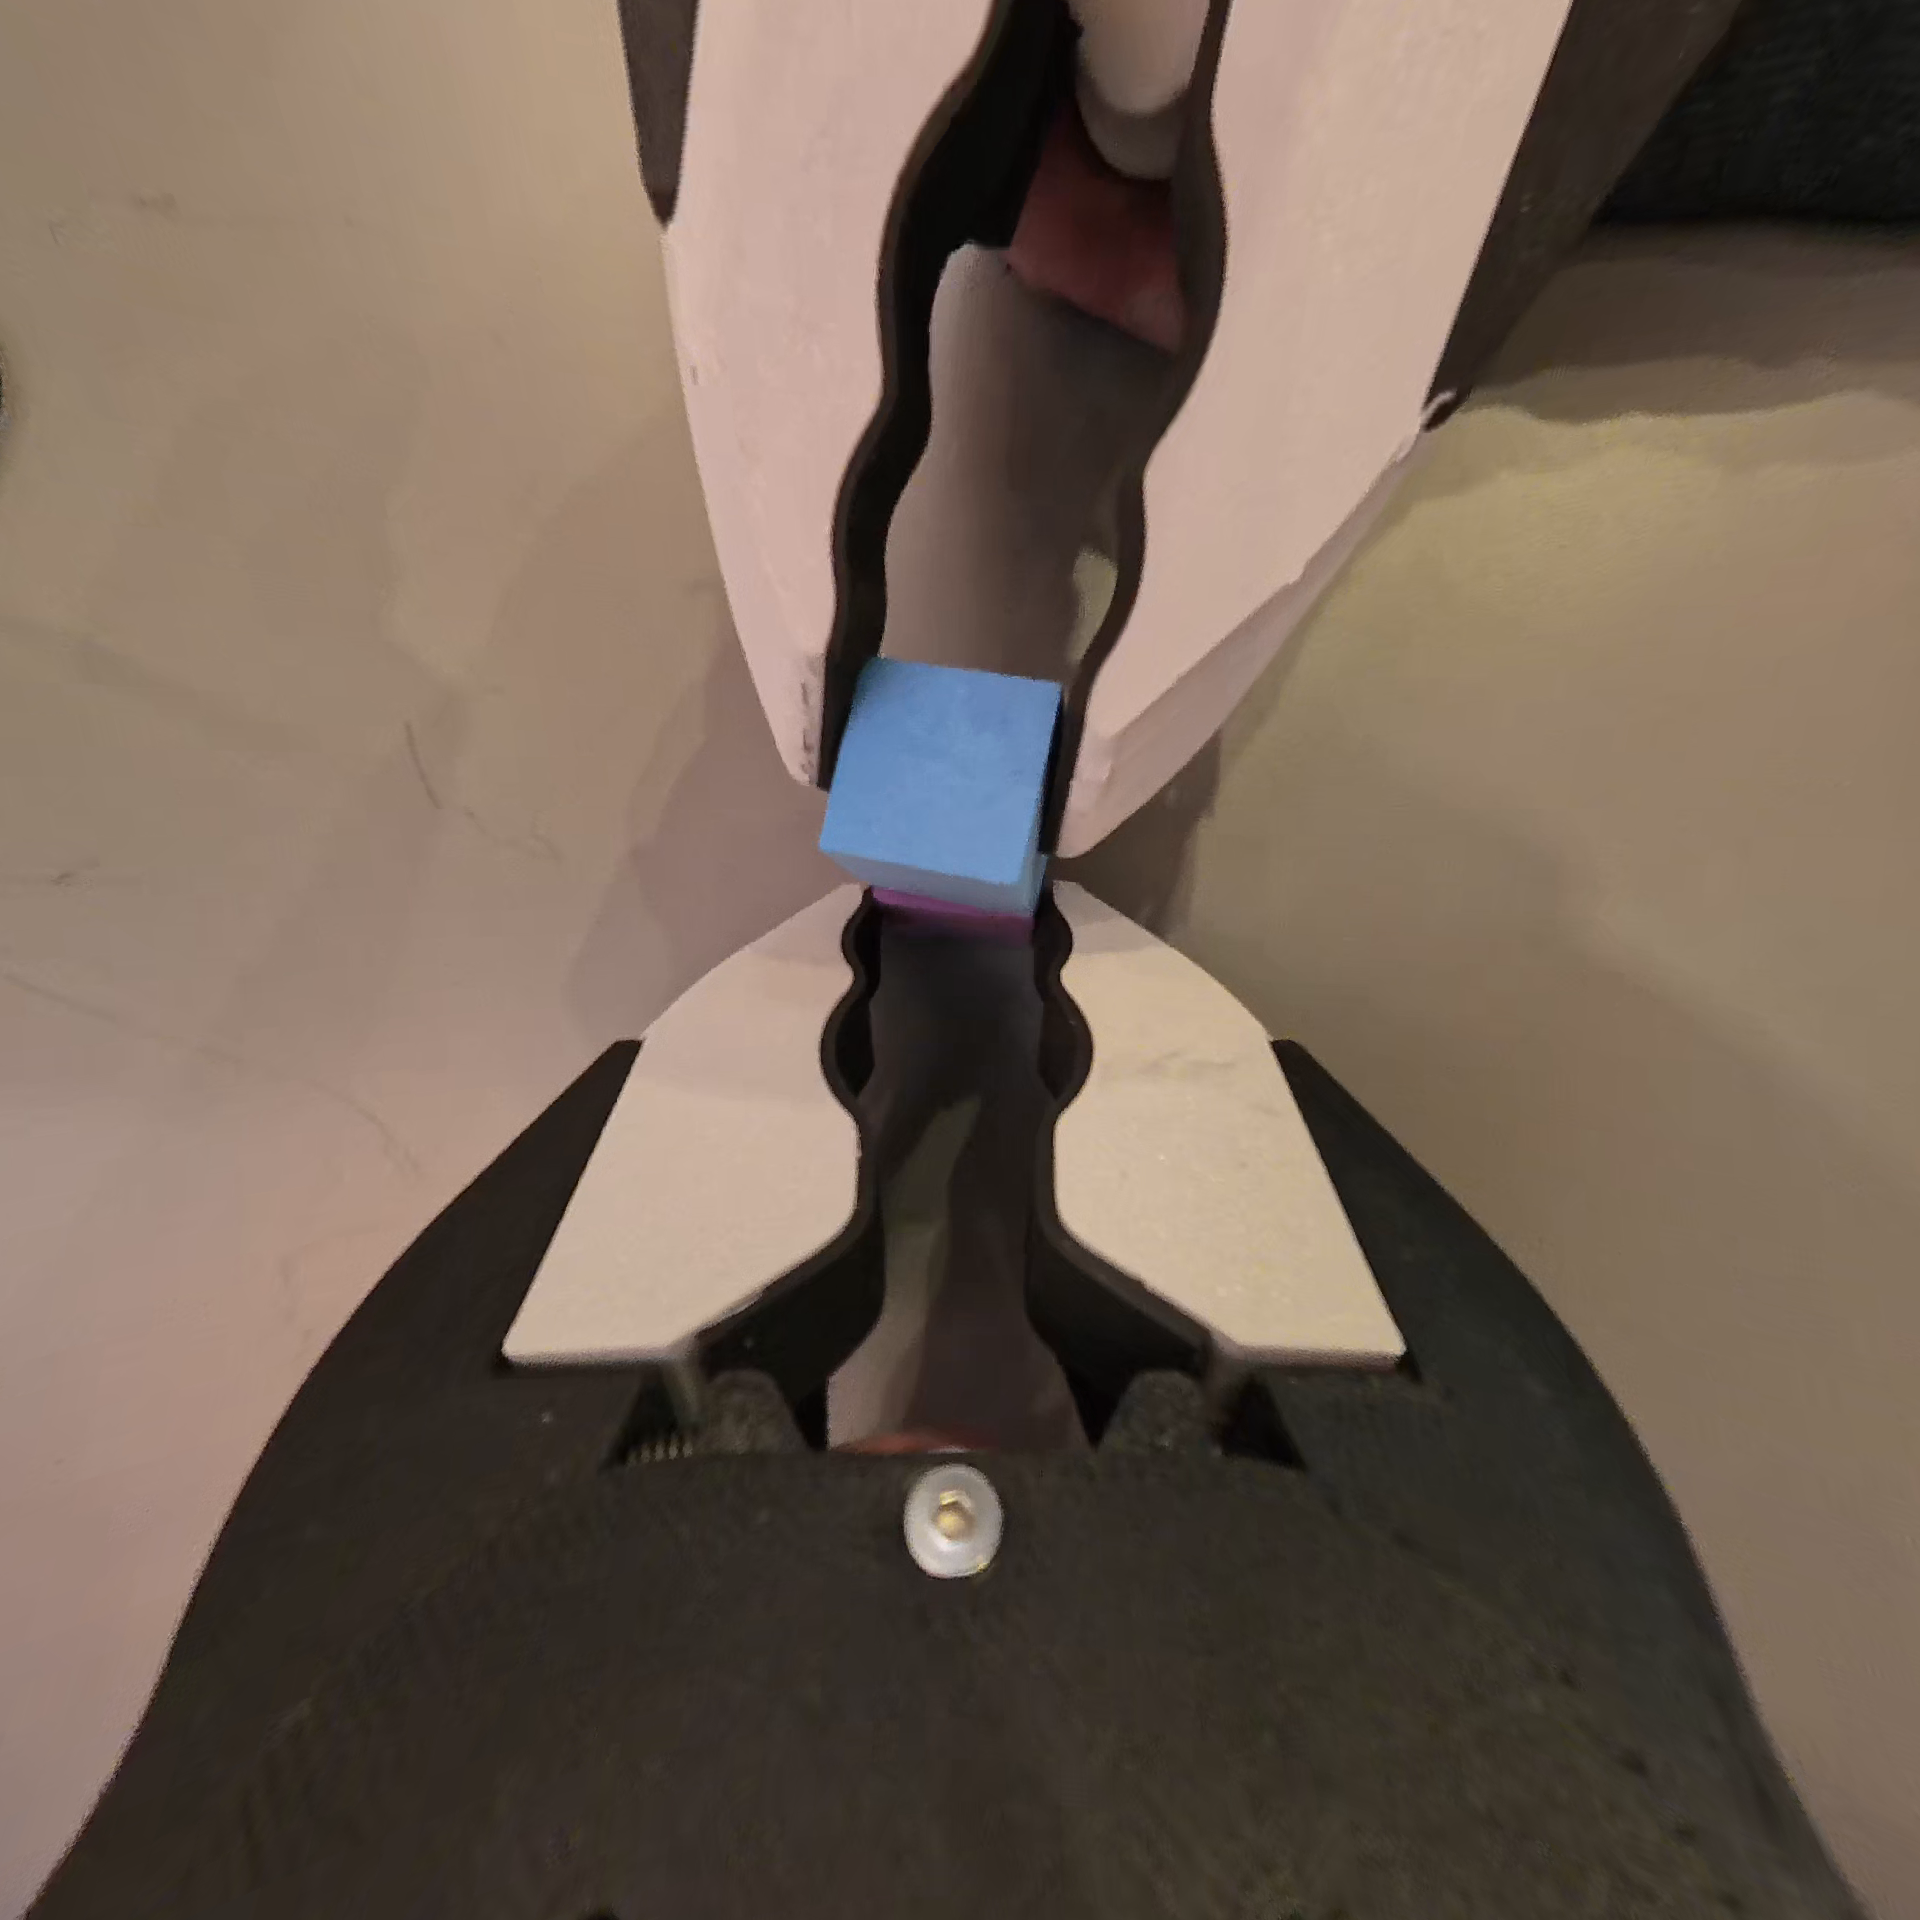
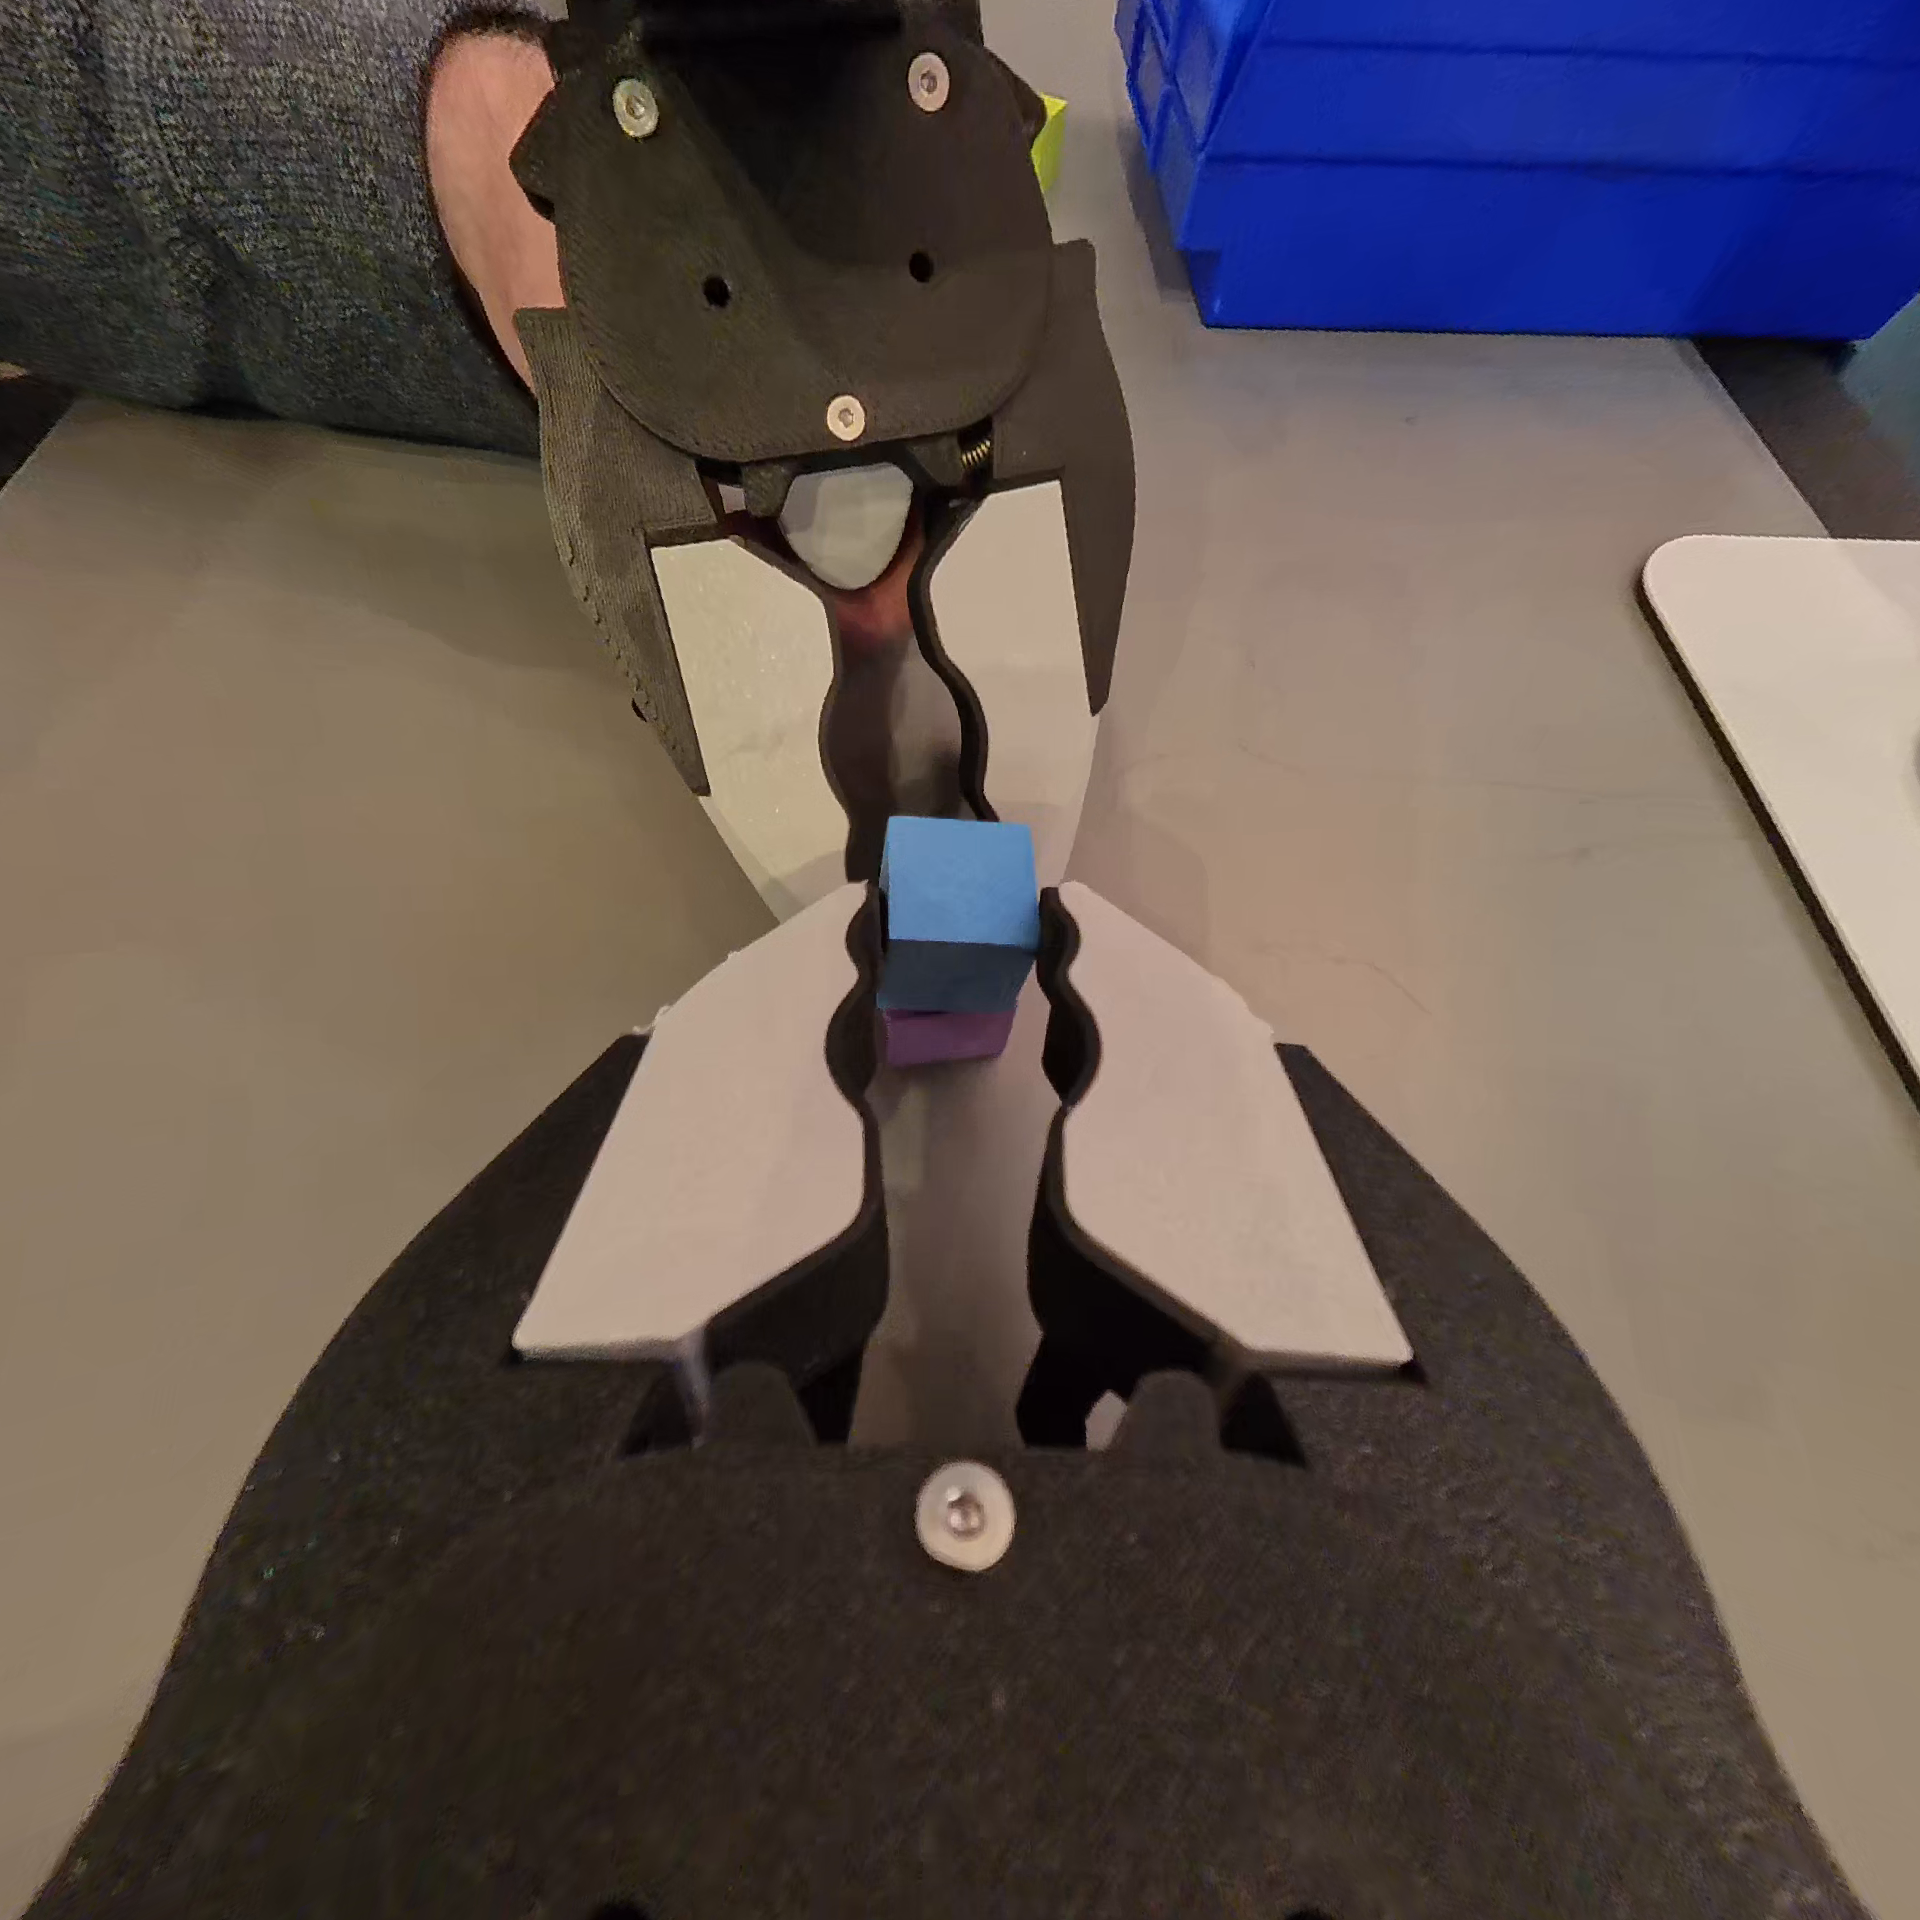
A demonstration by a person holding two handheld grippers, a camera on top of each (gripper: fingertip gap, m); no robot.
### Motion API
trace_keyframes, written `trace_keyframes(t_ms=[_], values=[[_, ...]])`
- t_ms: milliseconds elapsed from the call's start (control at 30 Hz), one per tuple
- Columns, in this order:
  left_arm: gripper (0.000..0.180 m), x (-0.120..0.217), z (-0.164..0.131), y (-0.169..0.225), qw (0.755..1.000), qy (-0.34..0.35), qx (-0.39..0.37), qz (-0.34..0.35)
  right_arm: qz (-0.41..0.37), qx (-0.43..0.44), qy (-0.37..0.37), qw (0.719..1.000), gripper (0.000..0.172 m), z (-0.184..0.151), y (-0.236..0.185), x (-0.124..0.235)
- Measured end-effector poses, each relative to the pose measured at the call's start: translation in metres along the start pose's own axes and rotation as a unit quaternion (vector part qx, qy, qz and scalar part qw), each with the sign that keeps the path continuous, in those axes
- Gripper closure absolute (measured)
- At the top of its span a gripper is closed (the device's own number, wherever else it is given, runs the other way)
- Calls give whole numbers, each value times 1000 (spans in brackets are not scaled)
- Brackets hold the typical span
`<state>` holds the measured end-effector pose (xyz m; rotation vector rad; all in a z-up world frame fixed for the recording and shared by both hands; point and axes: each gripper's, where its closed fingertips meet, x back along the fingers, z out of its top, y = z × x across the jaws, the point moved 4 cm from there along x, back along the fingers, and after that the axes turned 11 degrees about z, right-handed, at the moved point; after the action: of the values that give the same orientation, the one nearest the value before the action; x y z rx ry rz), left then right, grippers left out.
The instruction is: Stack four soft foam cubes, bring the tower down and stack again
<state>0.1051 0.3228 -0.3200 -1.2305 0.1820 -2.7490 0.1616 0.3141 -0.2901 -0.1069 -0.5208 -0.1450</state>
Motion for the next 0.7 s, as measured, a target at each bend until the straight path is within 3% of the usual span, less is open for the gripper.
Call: trace_keyframes(t_ms=[700], values=[[153,0,0,-1,1000,-9,-7,-8,2,24,-14,1000,144,-2,0,-2]])
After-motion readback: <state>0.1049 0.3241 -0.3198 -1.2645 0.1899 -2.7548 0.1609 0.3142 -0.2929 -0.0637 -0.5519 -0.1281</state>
